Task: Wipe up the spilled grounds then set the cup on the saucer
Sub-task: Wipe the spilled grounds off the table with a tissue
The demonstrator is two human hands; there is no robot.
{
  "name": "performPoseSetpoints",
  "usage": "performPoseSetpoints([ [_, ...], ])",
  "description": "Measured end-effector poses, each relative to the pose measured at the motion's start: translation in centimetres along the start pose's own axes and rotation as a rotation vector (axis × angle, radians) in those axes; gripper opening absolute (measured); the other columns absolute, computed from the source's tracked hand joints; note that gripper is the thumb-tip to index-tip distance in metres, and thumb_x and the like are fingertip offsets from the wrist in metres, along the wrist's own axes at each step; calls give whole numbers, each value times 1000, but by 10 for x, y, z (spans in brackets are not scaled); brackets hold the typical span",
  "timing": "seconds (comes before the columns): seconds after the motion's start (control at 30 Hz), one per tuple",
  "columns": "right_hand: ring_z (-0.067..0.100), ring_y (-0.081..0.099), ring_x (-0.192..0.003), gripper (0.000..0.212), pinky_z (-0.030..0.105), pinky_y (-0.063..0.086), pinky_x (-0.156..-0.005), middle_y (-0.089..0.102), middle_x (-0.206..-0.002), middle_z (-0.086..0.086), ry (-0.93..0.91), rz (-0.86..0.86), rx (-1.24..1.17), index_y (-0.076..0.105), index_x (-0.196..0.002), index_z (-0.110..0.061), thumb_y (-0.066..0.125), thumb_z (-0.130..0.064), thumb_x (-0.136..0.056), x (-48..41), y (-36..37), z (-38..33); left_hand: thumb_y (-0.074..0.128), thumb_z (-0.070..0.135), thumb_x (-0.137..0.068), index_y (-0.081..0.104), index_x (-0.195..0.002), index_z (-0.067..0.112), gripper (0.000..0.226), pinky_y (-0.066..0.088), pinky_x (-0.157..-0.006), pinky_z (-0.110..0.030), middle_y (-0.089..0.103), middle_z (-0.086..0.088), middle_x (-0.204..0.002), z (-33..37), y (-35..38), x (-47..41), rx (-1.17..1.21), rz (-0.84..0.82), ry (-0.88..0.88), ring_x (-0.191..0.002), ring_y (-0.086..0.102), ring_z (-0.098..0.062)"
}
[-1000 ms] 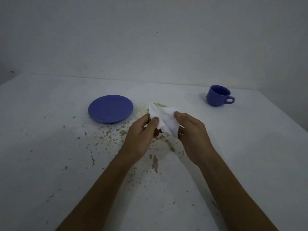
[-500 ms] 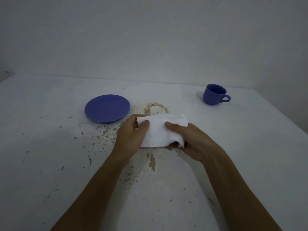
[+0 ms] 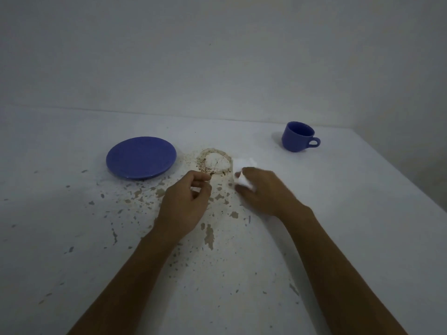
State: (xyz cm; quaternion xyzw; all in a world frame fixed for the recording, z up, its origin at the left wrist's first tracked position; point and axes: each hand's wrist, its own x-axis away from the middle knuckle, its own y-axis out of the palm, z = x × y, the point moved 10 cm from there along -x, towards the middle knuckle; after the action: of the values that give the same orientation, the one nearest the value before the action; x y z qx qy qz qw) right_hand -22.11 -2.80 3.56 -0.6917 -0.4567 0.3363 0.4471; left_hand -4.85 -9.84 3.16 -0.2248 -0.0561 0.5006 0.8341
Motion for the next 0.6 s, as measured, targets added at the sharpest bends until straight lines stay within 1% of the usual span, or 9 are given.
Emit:
performPoseSetpoints([
  [0.07, 20, 36, -138, 65, 38, 29, -112, 35, -154, -4, 69, -115, 4, 41, -139, -29, 45, -65, -85, 6, 16, 4, 56, 29, -93, 60, -110, 30, 17, 53, -66, -18, 65, 12, -99, 1, 4, 2, -49, -29, 21, -78, 64, -1],
  [0.13, 20, 35, -139, 70, 40, 26, -113, 36, -153, -3, 74, -89, -81, 44, -137, -26, 34, -71, -85, 8, 8, -2, 56, 28, -92, 60, -106, 32, 15, 47, -62, -10, 64, 16, -94, 2, 8, 3, -82, -51, 44, -78, 62, 2],
  [0.2, 24, 47, -129, 61, 38, 29, -111, 50, -144, 5, 106, 13, -186, 53, -130, -17, 31, -60, -93, 8, -8, -4, 57, 27, -92, 60, -105, 32, 15, 42, -62, -6, 62, 18, -91, 2, 13, 4, -105, -80, 61, -80, 59, 4],
  [0.23, 24, 51, -123, 55, 37, 30, -111, 54, -139, 6, 123, 69, -190, 55, -127, -14, 33, -54, -96, 7, -15, -3, 58, 26, -92, 60, -105, 32, 15, 43, -65, -7, 62, 18, -92, 1, 15, 4, -114, -91, 70, -81, 58, 5],
  [0.3, 22, 52, -123, 44, 36, 30, -112, 54, -139, 3, 122, 117, -110, 53, -128, -16, 40, -44, -97, 5, -18, -3, 59, 24, -90, 62, -105, 30, 16, 45, -72, -10, 64, 16, -94, 1, 18, 5, -144, -98, 105, -84, 58, 3],
  [0.4, 24, 48, -129, 43, 35, 33, -110, 47, -146, 4, 80, 30, -39, 43, -138, -15, 41, -34, -99, 0, -1, -7, 59, 22, -89, 65, -106, 26, 18, 42, -71, -9, 65, 14, -97, 3, 19, 6, -179, -97, 170, -86, 58, 1],
  [0.47, 28, 50, -125, 44, 35, 38, -104, 49, -139, 10, 62, -25, 38, 42, -134, -9, 36, -36, -100, -1, 13, -12, 59, 23, -89, 66, -105, 24, 18, 39, -70, -7, 66, 12, -98, 6, 19, 7, -203, -79, 219, -85, 57, 0],
  [0.53, 32, 41, -132, 50, 40, 35, -110, 42, -142, 13, 35, -47, 116, 37, -135, -3, 32, -38, -100, -6, 25, -16, 59, 25, -89, 66, -104, 23, 17, 37, -69, -6, 66, 11, -98, 8, 20, 8, -251, -59, 269, -85, 56, -2],
  [0.6, 32, 25, -142, 56, 43, 23, -118, 28, -153, 15, 38, -50, 141, 26, -143, -2, 28, -38, -101, -11, 32, -15, 58, 25, -89, 66, -103, 23, 16, 38, -70, -8, 65, 10, -98, 11, 21, 9, -289, -49, 315, -85, 55, -4],
])
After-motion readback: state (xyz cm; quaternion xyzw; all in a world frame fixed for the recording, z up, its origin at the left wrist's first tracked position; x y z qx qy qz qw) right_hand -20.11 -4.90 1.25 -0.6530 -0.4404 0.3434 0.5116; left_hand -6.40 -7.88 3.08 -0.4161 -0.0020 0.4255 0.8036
